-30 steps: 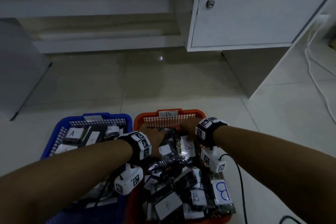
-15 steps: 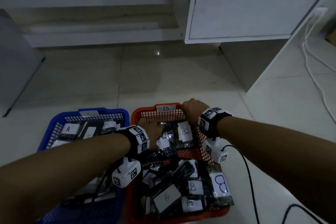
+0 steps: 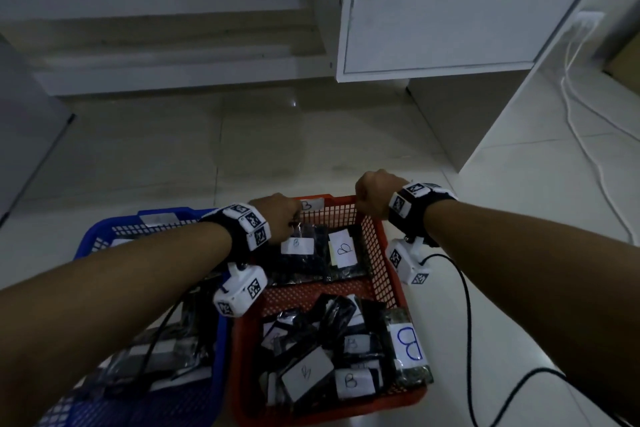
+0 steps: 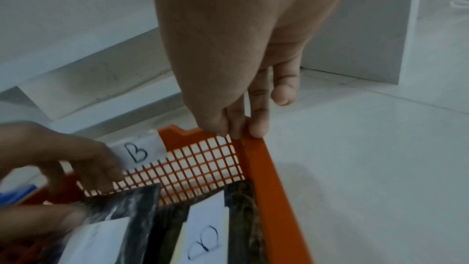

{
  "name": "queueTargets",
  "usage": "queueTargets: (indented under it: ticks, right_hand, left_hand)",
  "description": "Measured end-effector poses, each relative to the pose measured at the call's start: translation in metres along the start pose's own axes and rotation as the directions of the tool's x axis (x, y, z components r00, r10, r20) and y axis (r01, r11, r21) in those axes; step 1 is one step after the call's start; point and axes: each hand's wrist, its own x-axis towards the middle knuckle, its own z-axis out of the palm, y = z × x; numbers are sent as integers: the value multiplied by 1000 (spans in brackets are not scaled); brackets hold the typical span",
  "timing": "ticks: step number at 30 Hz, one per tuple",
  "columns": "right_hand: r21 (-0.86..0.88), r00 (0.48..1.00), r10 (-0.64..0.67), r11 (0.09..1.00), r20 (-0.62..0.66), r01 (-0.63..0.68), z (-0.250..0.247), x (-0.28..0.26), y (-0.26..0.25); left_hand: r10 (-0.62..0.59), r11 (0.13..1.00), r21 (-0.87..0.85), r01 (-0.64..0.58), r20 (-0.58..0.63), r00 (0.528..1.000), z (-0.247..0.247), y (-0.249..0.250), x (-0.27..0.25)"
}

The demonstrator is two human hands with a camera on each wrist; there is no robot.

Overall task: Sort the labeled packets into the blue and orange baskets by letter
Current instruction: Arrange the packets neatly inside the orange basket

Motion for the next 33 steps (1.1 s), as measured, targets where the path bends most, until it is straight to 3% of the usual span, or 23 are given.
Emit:
queueTargets:
  ticks: [3, 5, 8, 10, 15, 21, 27, 33]
  right_hand:
    - [21, 998, 13, 1000, 55, -14, 5, -3, 10]
    - [33, 996, -4, 999, 84, 2, 5, -4, 11]
    - [27, 992, -14, 1000, 125, 11, 3, -3, 8]
    - [12, 986, 5, 1000, 166, -7, 3, -3, 6]
    - [53, 989, 25, 998, 148, -33, 5, -6, 6]
    - [159, 994, 54, 985, 99, -69, 9, -1, 8]
    - [118, 991, 82, 989, 106, -94, 3, 1, -4]
    - [95, 982, 139, 984, 128, -152, 1, -14, 5]
  left_hand:
    - [82, 983, 175, -56, -144, 986, 8, 7, -11]
    - [191, 973, 165, -164, -166, 967, 18, 11, -13]
    - [296, 951, 89, -297, 28, 955, 30, 9, -7]
    - [270, 944, 166, -287, 116, 956, 37, 9, -2]
    - [174, 937, 294, -186, 68, 982, 53, 16, 6]
    - [138, 949, 272, -160, 99, 985, 53, 12, 8]
    - [128, 940, 311, -143, 68, 989, 47, 9, -5]
    - [157, 946, 264, -188, 133, 979, 41, 1, -21]
